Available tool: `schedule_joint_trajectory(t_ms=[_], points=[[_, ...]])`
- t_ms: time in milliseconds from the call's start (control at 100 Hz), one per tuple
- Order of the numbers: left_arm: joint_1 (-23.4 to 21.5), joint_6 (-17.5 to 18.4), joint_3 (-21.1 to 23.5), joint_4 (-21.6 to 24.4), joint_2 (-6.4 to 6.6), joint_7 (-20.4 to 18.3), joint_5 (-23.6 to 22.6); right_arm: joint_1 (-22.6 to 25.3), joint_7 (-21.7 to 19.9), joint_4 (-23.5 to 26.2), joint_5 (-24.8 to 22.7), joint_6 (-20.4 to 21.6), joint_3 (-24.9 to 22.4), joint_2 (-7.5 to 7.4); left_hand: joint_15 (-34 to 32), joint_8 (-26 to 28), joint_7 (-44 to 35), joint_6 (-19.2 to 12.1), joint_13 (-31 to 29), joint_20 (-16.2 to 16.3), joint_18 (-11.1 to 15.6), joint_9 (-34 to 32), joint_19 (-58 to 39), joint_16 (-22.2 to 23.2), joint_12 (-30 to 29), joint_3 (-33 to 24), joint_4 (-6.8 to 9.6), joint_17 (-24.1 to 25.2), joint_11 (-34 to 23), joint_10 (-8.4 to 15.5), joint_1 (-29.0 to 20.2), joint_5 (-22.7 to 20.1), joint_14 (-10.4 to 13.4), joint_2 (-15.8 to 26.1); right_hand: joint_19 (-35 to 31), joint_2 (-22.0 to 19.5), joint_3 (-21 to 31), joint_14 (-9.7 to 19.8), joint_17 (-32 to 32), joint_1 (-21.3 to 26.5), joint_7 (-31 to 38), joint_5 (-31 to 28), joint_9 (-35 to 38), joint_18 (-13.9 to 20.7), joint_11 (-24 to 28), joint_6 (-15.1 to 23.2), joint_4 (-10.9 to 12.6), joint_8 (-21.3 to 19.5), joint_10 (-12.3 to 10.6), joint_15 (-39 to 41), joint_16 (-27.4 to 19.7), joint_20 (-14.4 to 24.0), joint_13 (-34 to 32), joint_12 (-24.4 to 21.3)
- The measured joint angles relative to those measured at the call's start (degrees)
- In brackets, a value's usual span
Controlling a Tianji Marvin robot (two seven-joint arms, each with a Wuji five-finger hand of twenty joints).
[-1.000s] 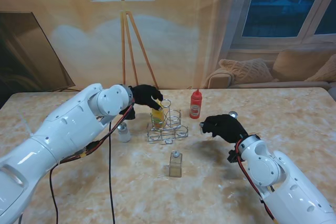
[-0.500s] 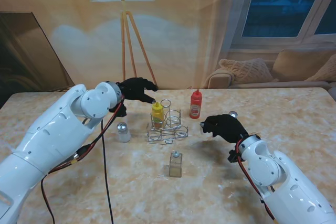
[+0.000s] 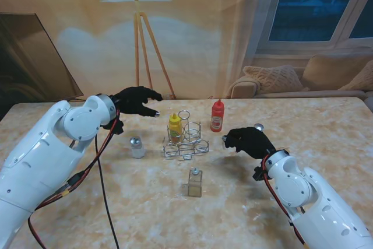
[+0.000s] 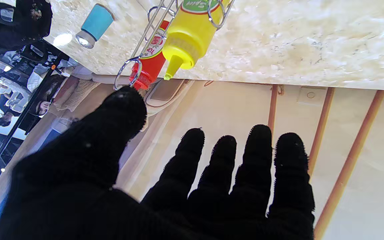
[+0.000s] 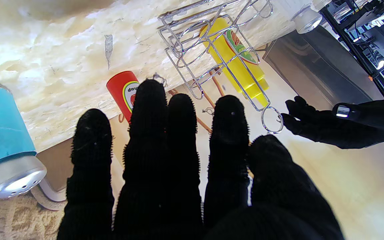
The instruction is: Place the seasoning bottles into the rack
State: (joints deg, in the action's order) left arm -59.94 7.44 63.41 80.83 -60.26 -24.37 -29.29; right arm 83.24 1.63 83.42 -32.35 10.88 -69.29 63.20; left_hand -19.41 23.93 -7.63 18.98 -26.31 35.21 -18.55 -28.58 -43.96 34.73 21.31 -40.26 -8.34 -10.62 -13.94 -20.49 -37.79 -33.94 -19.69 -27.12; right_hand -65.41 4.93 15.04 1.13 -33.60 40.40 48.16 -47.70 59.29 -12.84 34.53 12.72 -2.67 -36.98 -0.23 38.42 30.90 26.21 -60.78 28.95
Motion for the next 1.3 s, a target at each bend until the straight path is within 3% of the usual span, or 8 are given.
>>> schedule_joint_trajectory(t_ms=[580,830,1010,1300], points=[[-13.7,9.6,15.6,7.2,1.78,-2.0,-5.0,-0.1,-0.1,-0.1,0.1,0.0,0.2,0.0,0.0,-0.5,0.0,0.0,0.0,0.0,-0.5,-0.8,0.9,0.0,0.0,3.5,0.0,-0.1,0.7,-0.1,0.1,0.0,-0.5,1.4,0.0,0.0,0.0,0.0,0.0,0.0,0.0,0.0,0.0,0.0,0.0,0.0,0.0,0.0,0.0,0.0,0.0,0.0,0.0,0.0],[-21.2,12.7,23.7,9.7,1.95,-0.5,-3.3,-0.2,-0.1,-0.1,0.0,0.0,0.3,-0.01,0.8,-0.6,0.0,0.5,0.0,0.0,-0.6,-1.5,1.8,-0.2,-0.3,5.6,0.0,-0.1,1.5,-0.2,1.4,0.0,-0.6,2.0,0.0,0.0,0.0,0.0,0.0,0.0,0.0,0.0,0.0,0.0,0.0,0.0,0.0,0.0,0.0,0.0,0.0,0.0,0.0,0.0],[-24.4,14.1,26.3,9.6,2.06,3.5,-4.4,-0.2,-0.1,-0.1,-0.1,0.0,0.3,-0.01,2.2,-1.1,0.1,1.0,-0.1,-0.7,-0.6,-1.5,3.0,-1.3,-0.5,6.3,0.0,-0.1,2.6,-0.2,1.5,0.2,-0.6,2.0,0.0,0.0,0.0,0.0,0.0,0.0,0.0,0.0,0.0,0.0,0.0,0.0,0.0,0.0,0.0,0.0,0.0,0.0,0.0,0.0],[-27.8,15.5,28.3,8.2,1.99,5.3,-5.6,-0.2,0.0,-0.1,-0.2,-0.2,0.3,-0.01,5.6,-2.8,2.1,2.1,1.3,-3.1,-0.7,-1.5,6.8,-4.9,-2.9,7.0,0.0,0.8,5.2,-0.7,3.5,3.1,-1.3,2.0,0.0,0.0,0.0,0.0,0.0,0.0,0.0,0.0,0.0,0.0,0.0,0.0,0.0,0.0,0.0,0.0,0.0,0.0,0.0,0.0]])
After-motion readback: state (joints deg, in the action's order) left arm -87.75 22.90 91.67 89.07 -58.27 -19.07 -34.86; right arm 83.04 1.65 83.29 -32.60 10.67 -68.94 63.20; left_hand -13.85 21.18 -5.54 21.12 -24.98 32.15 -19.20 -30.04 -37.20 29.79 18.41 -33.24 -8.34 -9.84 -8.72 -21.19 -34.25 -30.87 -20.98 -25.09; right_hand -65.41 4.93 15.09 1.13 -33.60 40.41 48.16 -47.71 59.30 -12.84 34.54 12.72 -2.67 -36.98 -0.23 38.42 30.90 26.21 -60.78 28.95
